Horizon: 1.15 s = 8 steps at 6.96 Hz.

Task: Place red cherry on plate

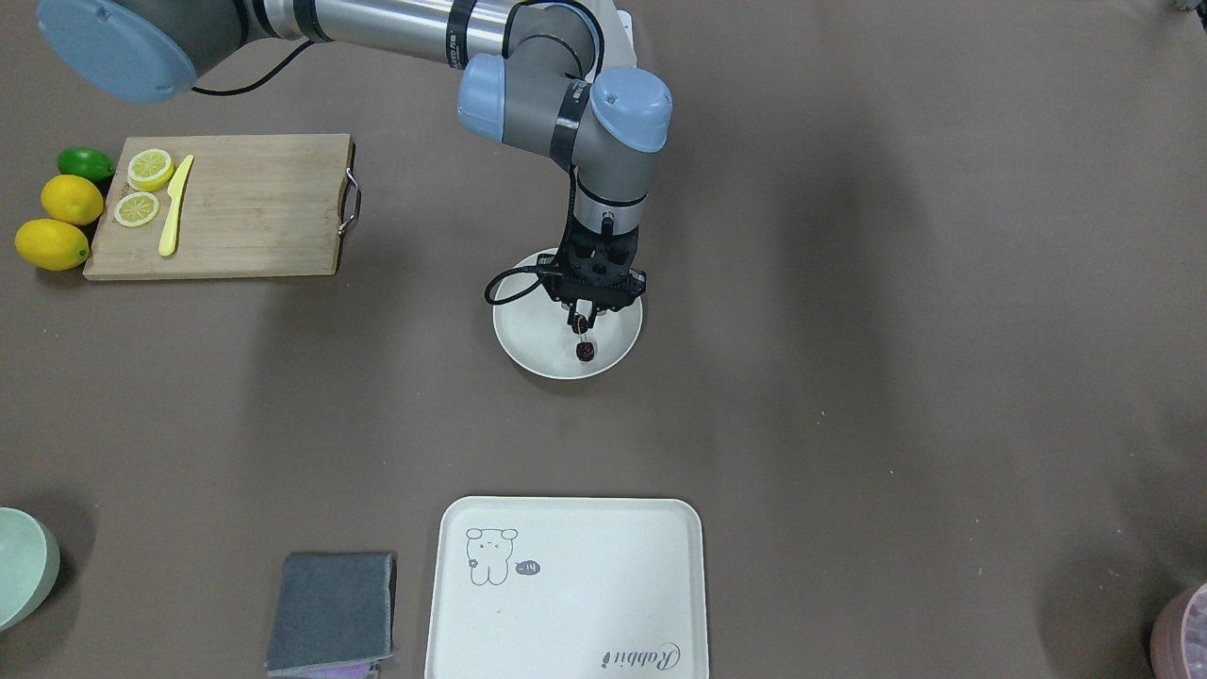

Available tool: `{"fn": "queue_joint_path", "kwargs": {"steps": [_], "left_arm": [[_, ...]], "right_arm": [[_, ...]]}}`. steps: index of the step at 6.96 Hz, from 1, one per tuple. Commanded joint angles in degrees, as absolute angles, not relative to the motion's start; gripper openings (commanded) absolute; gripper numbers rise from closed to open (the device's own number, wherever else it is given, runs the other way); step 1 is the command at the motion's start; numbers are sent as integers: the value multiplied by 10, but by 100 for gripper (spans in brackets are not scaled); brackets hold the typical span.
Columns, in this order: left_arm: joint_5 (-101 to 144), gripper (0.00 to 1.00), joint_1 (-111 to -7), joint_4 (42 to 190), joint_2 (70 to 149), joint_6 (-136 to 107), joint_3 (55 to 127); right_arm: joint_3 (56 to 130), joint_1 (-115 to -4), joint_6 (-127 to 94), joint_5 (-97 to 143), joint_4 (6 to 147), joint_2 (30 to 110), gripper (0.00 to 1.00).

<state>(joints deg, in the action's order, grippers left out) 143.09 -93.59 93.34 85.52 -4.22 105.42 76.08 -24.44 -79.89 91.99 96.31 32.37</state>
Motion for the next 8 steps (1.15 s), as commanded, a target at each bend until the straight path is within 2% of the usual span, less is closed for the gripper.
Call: {"fn": "queue_joint_path", "kwargs": {"steps": [1, 2, 4, 6, 8], "left_arm": [[1431, 99, -936, 933, 857, -42, 1054], [1431, 99, -936, 933, 858, -53, 1054], [1432, 99, -937, 931, 853, -58, 1049], [1437, 99, -937, 929, 836, -58, 1050], [1433, 99, -936, 931, 835, -55, 1035]], "right_arm": [[857, -248, -793, 940, 1061, 326, 100], [933, -256, -787, 959, 1117, 333, 100], [1107, -289, -725, 991, 1189, 420, 100], [1201, -370, -592, 1032, 1195, 545, 100], [1206, -443, -411, 1056, 1189, 609, 100]]}}
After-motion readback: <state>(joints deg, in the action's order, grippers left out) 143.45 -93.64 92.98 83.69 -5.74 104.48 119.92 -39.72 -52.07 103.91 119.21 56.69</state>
